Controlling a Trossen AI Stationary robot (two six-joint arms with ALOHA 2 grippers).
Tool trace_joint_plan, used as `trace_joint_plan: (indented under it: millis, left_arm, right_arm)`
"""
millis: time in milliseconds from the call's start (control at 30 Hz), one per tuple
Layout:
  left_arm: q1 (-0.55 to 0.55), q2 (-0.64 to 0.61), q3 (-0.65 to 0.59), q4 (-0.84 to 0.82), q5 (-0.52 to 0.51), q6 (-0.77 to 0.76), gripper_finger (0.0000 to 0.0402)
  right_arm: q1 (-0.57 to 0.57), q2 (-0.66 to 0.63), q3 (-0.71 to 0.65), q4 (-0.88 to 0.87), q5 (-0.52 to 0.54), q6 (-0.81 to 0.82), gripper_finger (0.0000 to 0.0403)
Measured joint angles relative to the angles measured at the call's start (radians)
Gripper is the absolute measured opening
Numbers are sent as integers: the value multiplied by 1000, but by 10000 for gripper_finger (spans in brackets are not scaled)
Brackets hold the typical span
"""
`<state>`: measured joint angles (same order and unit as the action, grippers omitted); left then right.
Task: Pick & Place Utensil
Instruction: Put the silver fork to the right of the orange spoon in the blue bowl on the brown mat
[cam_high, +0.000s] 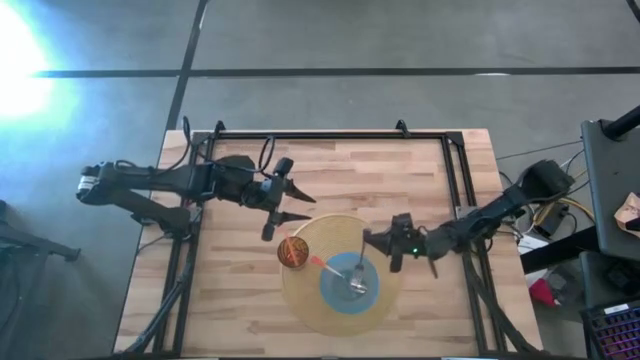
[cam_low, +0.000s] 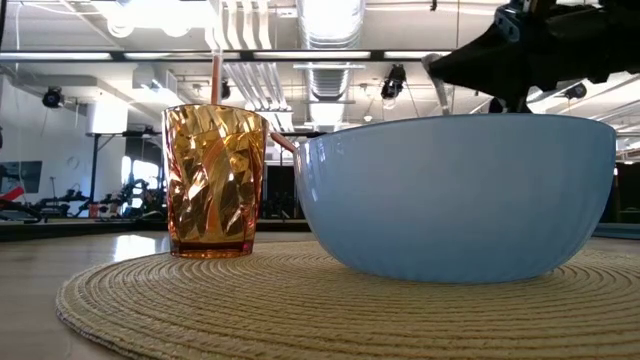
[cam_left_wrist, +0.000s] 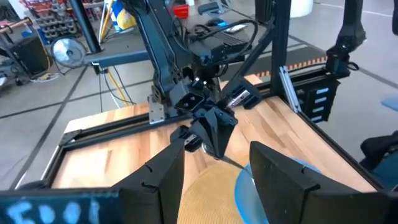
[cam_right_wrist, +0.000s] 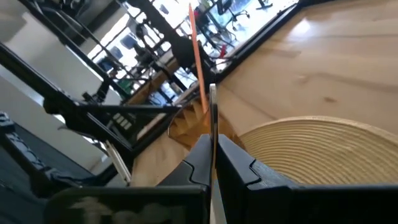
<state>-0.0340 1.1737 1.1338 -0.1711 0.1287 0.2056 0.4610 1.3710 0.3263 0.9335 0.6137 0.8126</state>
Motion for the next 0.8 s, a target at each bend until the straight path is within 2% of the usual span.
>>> trace_joint_plan:
  millis: [300, 800]
  left_arm:
    - [-8, -110, -126, 112, 0, -25, 177]
    - [-15, -176, -190, 172, 0, -42, 177]
  right_arm:
    - [0, 131, 60, 20, 11, 25, 8]
    - [0, 218, 47, 54, 22, 73, 8]
